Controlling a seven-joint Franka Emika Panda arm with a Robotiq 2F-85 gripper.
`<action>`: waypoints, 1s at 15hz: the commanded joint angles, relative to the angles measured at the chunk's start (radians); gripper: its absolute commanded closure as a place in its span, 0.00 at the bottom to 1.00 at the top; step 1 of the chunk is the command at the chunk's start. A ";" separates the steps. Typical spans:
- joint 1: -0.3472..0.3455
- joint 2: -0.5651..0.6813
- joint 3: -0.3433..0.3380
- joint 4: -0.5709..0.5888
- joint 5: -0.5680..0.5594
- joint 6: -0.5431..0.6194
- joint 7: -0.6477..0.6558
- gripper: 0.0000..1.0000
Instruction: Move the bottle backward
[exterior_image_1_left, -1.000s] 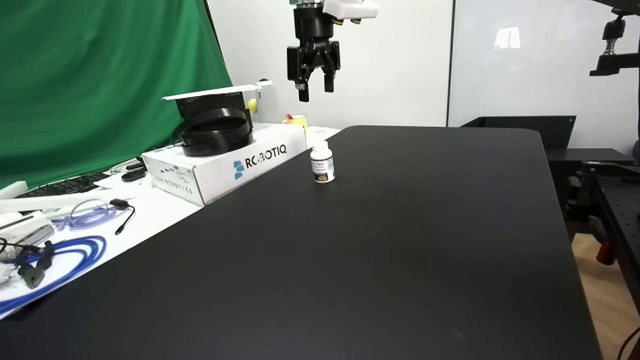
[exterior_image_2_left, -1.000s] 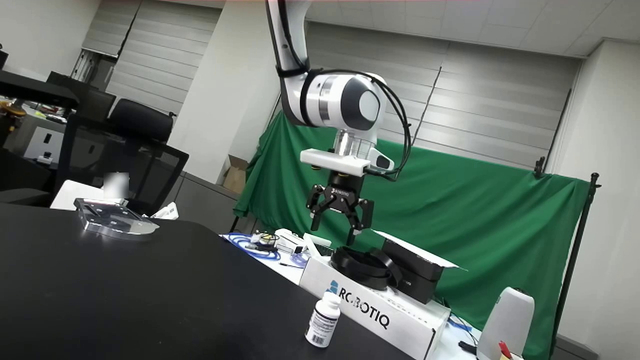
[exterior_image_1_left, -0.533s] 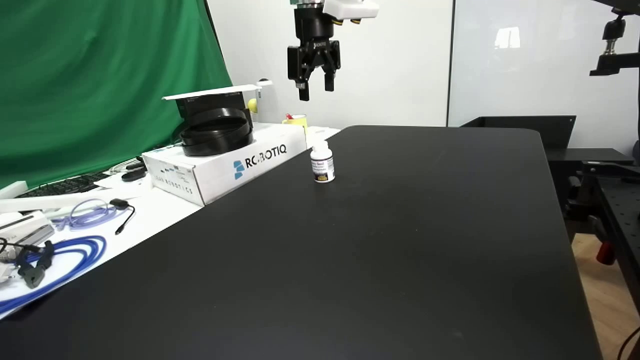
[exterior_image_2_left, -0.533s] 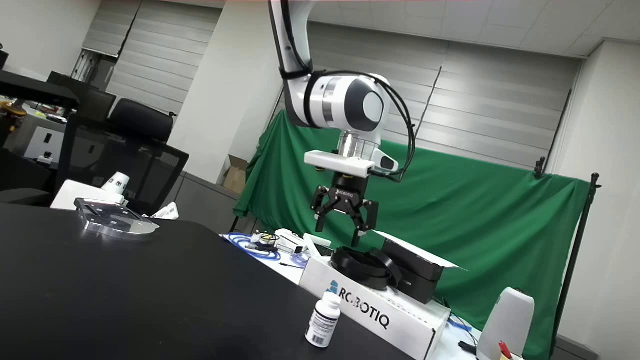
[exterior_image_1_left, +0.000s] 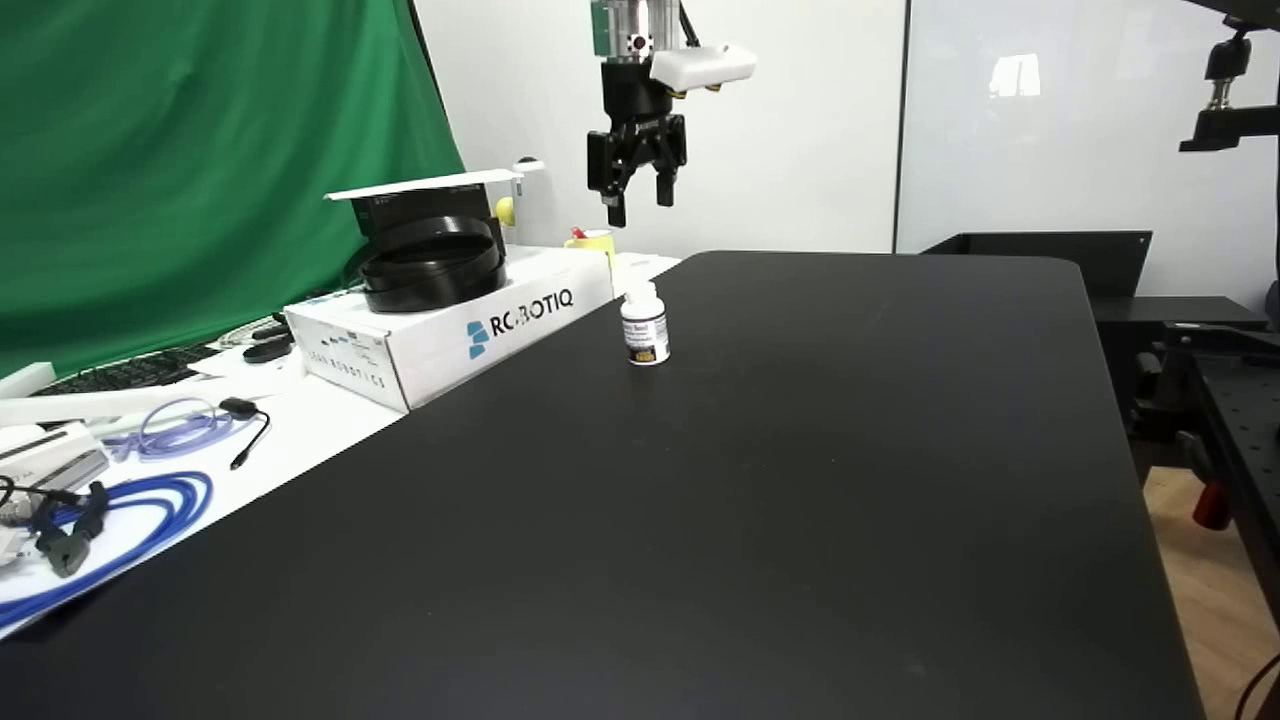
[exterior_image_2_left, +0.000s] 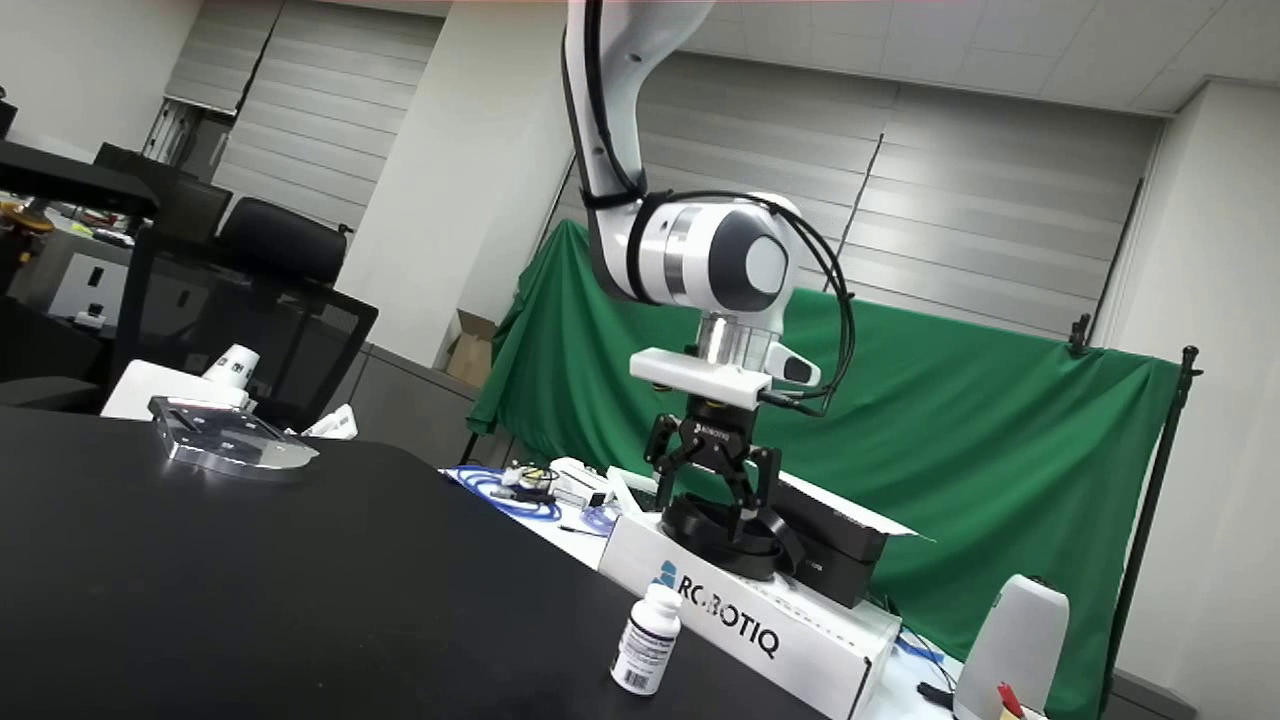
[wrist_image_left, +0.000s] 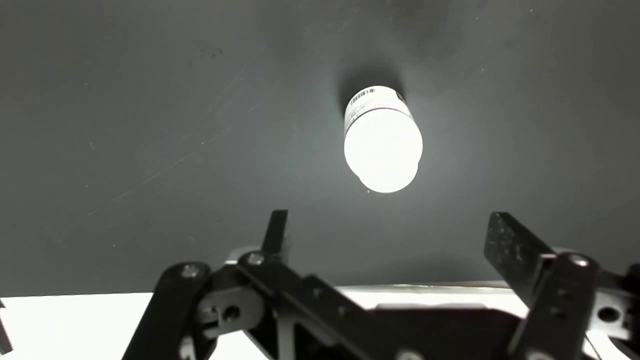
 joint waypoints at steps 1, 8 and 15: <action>0.003 0.070 0.000 0.028 -0.010 0.080 0.016 0.00; 0.020 0.156 0.004 0.064 -0.010 0.141 0.016 0.00; 0.026 0.196 -0.002 0.090 -0.016 0.124 0.014 0.00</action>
